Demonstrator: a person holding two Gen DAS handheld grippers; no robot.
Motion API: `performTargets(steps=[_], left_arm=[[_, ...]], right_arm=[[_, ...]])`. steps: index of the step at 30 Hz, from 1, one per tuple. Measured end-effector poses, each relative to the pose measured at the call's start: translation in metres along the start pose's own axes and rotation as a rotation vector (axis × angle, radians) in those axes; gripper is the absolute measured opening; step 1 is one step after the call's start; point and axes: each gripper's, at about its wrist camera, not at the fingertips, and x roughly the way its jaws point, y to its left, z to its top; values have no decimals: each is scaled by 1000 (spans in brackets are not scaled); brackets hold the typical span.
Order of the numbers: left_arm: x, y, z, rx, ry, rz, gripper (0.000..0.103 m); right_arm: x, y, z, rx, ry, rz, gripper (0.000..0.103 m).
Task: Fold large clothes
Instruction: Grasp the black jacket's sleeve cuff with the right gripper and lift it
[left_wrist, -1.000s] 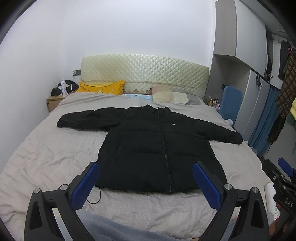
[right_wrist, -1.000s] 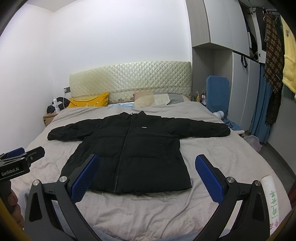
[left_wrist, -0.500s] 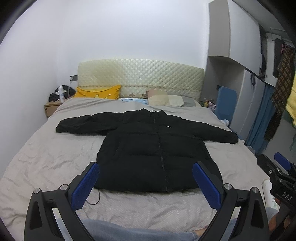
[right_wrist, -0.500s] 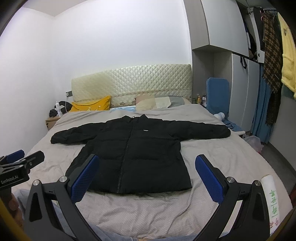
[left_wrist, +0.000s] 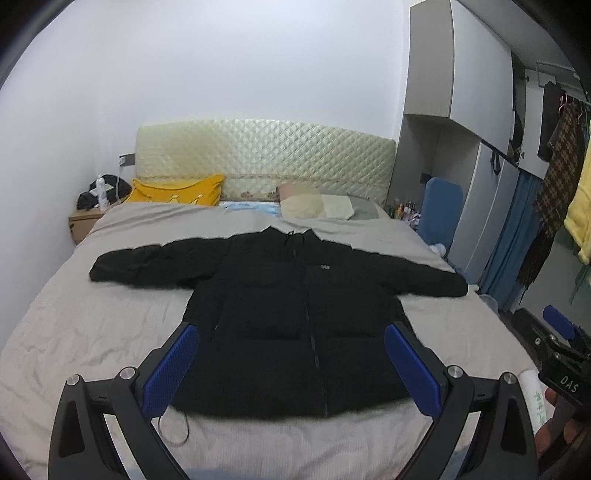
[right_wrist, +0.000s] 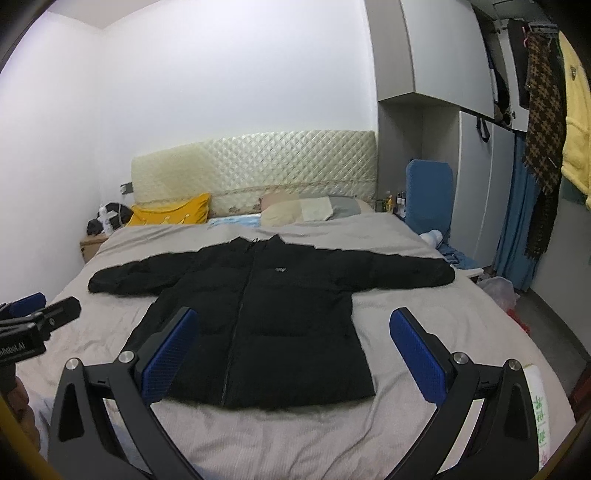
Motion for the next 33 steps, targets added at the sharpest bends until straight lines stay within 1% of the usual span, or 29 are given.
performTargets(steps=[3, 4, 8, 10, 11, 13, 14, 17, 19, 21, 23, 24, 25, 26, 27, 28, 31, 33], left_arm=[[23, -2, 18, 6, -24, -31, 102], [31, -2, 22, 8, -28, -41, 102], [78, -2, 37, 21, -37, -66, 102], [105, 0, 41, 28, -35, -68, 102], [116, 3, 42, 15, -42, -61, 102], [133, 8, 42, 4, -88, -43, 102], [145, 10, 43, 11, -90, -48, 102], [179, 15, 47, 28, -37, -30, 102], [197, 17, 48, 37, -17, -39, 102], [216, 19, 44, 37, 0, -47, 102], [232, 22, 37, 39, -5, -38, 102], [240, 24, 33, 42, -2, -28, 102], [247, 25, 29, 43, 0, -21, 102], [256, 28, 23, 41, -4, -20, 102], [262, 31, 20, 39, -9, -23, 102], [268, 34, 16, 32, -11, -27, 102], [288, 46, 5, -15, 12, -42, 102], [301, 52, 1, -36, 29, -34, 102]], right_arm=[[21, -8, 9, 28, 2, -15, 103], [35, -13, 14, 47, 5, -21, 103], [76, -31, 26, 78, -3, -57, 103], [100, -42, 29, 89, -18, -74, 103], [108, -47, 30, 98, -27, -77, 103], [128, -55, 30, 107, -29, -86, 103], [142, -61, 29, 105, -23, -97, 103], [174, -75, 27, 92, -8, -115, 103], [194, -86, 26, 89, -16, -141, 103], [208, -95, 26, 92, -32, -149, 103], [227, -115, 26, 128, -54, -145, 103], [237, -125, 27, 139, -59, -162, 103], [246, -131, 27, 142, -58, -182, 103], [259, -142, 26, 146, -54, -226, 103], [269, -150, 25, 149, -52, -248, 103], [285, -166, 22, 171, -42, -263, 103], [315, -211, 13, 273, -9, -245, 103], [334, -244, 5, 332, 14, -248, 103]])
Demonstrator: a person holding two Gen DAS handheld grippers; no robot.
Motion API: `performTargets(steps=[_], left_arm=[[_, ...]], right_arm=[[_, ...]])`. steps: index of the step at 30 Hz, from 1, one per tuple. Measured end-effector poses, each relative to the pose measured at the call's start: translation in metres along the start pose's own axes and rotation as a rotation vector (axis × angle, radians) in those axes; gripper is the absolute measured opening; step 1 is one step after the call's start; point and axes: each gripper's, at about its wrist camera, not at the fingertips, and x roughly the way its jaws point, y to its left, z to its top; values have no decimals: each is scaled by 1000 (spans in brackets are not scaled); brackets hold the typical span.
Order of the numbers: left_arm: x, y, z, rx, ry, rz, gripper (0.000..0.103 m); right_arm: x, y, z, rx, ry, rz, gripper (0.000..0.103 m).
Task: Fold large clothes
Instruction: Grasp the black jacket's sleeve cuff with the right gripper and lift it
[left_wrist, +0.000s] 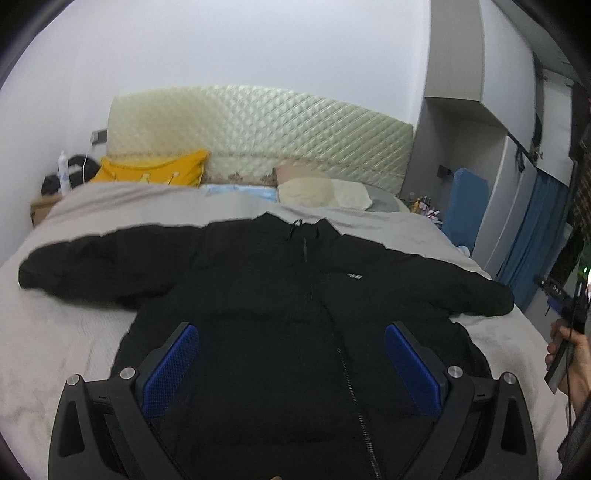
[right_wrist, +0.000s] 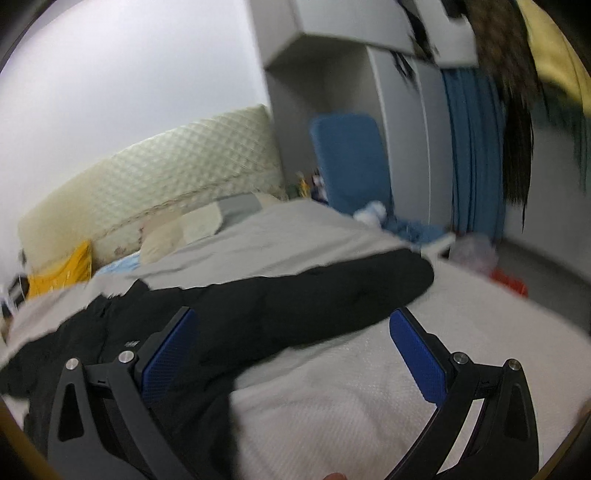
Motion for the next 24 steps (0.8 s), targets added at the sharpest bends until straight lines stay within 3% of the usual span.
performTargets(steps=[8, 11, 14, 16, 19, 23, 24], left_arm=[[41, 13, 1, -51, 53, 89, 102], [65, 14, 2, -78, 99, 135, 102], [91, 10, -1, -135, 176, 161, 102], [105, 7, 6, -174, 183, 201, 102], [127, -5, 22, -119, 140, 268, 102], [157, -12, 27, -89, 173, 254, 102], [161, -13, 27, -73, 175, 252, 102]], right_arm=[[113, -110, -6, 280, 143, 6, 103], [157, -153, -4, 477, 128, 11, 103], [192, -182, -2, 584, 100, -48, 103], [212, -195, -1, 617, 101, -66, 102], [231, -202, 7, 620, 102, -59, 102], [245, -192, 18, 562, 135, -20, 97], [249, -189, 19, 544, 152, -28, 90]])
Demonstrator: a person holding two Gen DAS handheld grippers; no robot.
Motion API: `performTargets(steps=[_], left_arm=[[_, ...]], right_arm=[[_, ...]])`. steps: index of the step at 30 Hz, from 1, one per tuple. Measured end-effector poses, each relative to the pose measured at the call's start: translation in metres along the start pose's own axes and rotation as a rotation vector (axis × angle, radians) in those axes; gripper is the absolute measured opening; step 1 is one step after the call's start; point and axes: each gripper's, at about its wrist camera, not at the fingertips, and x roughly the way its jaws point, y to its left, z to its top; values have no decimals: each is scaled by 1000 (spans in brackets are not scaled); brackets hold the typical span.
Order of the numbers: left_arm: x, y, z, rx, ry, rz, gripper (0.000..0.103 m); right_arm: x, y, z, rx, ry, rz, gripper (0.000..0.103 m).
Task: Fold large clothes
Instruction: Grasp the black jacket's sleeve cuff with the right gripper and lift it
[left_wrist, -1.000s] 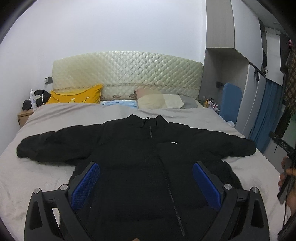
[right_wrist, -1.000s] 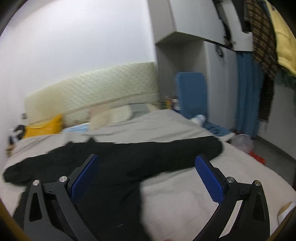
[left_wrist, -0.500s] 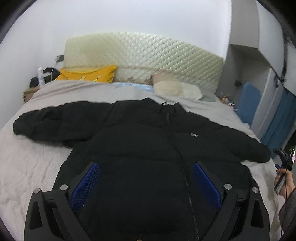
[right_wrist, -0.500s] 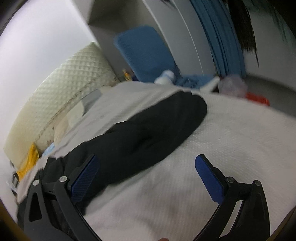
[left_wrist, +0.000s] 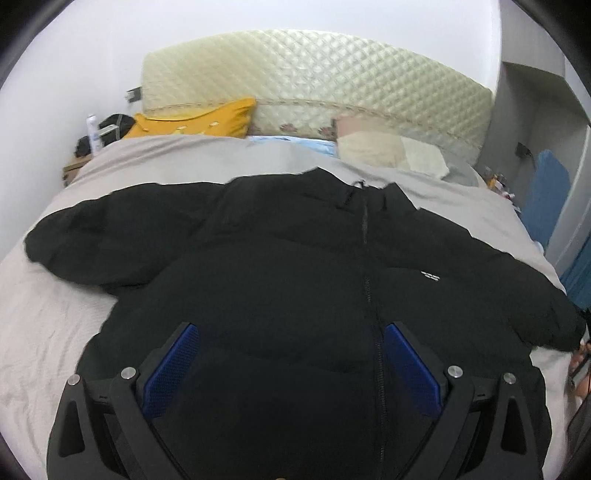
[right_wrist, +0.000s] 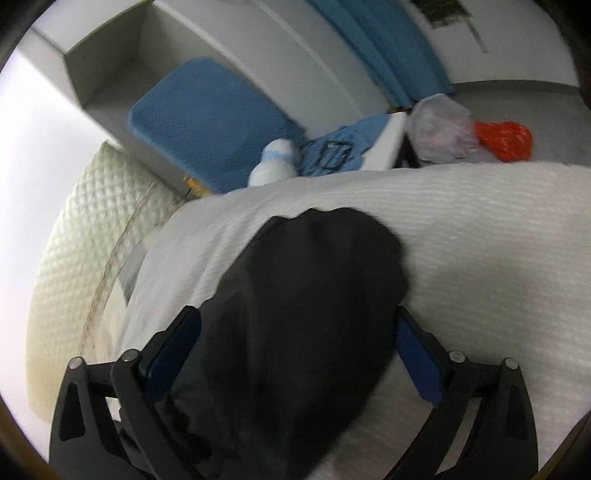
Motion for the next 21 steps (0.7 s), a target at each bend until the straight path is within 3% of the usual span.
performTargets(steps=[1, 5, 10, 12, 16, 19, 21], left_arm=[[1, 0, 1, 7, -7, 10, 102], [-5, 14, -12, -6, -50, -33, 102], [-15, 37, -30, 30, -4, 23, 102], [-22, 42, -35, 60, 6, 46, 102], [-37, 52, -37, 62, 10, 15, 102], [-42, 58, -45, 61, -22, 44, 102], [-39, 57, -43, 74, 43, 27, 101]], right_arm=[[1, 1, -1, -10, 7, -7, 77], [2, 2, -3, 8, -19, 24, 66], [-11, 18, 1, -55, -56, -9, 22], [-27, 37, 8, -108, -77, -21, 14], [-73, 74, 24, -171, -122, -20, 8], [-104, 98, 33, -177, -142, -32, 7], [-128, 121, 33, -222, -149, -56, 7]])
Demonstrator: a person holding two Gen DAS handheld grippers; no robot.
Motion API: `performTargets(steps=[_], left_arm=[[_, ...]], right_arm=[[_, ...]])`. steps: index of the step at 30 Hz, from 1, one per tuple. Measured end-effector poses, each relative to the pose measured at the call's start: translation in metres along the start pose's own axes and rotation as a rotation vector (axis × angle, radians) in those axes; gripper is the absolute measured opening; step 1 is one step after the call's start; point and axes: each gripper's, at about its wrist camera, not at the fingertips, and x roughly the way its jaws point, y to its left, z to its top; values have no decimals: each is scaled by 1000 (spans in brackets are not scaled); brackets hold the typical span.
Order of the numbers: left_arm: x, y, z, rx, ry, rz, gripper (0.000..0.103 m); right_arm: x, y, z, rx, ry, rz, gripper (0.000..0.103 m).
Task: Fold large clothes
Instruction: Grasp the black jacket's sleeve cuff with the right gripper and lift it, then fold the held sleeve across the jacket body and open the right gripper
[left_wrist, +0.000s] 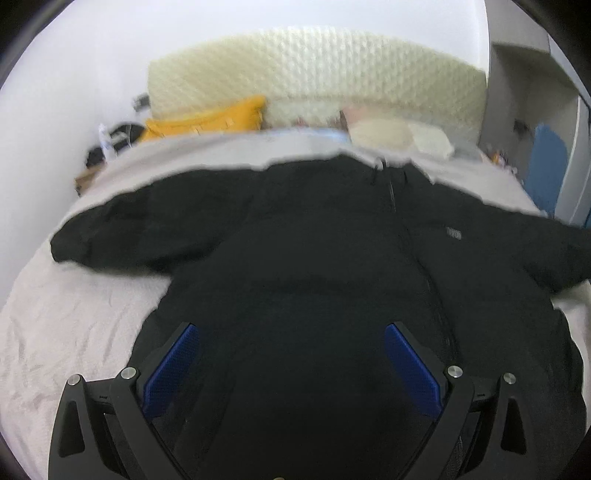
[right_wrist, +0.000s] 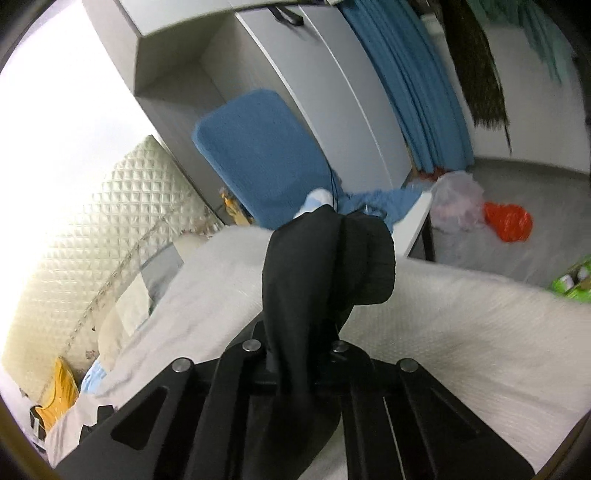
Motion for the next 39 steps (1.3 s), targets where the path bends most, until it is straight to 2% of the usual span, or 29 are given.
performTargets(steps=[1, 4, 6, 8, 15, 21, 27, 31, 35, 36, 38, 39], left_arm=[[-3, -1, -1, 13, 11, -17, 101], [-23, -12, -10, 110, -3, 25, 101], [-39, -15, -15, 138, -22, 19, 101], [-56, -14, -20, 137, -32, -20, 101], [-105, -6, -23, 124, -113, -67, 101], [-116, 8, -22, 103, -145, -80, 101], [-110, 32, -20, 49, -137, -92, 101], [-116, 35, -21, 56, -180, -86, 101], [-113, 41, -21, 56, -201, -97, 101], [-111, 48, -20, 39, -200, -109, 101], [-108, 62, -18, -3, -196, -136, 101], [-107, 73, -17, -31, -202, -171, 101]], right_arm=[[-11, 10, 4, -20, -5, 4, 7], [-49, 43, 14, -81, -30, 34, 7], [-73, 62, 18, -108, -50, 60, 7], [-100, 85, 17, -134, -66, 100, 7], [-168, 169, -3, -264, -92, 218, 7], [-212, 260, -22, -400, -95, 346, 7], [-231, 336, -76, -525, -74, 469, 7], [-226, 392, -128, -633, -14, 523, 7], [-211, 447, -207, -754, 67, 580, 7], [-206, 446, -218, -761, 86, 592, 7], [-196, 465, -264, -788, 151, 626, 7], [-190, 469, -281, -801, 177, 640, 7]])
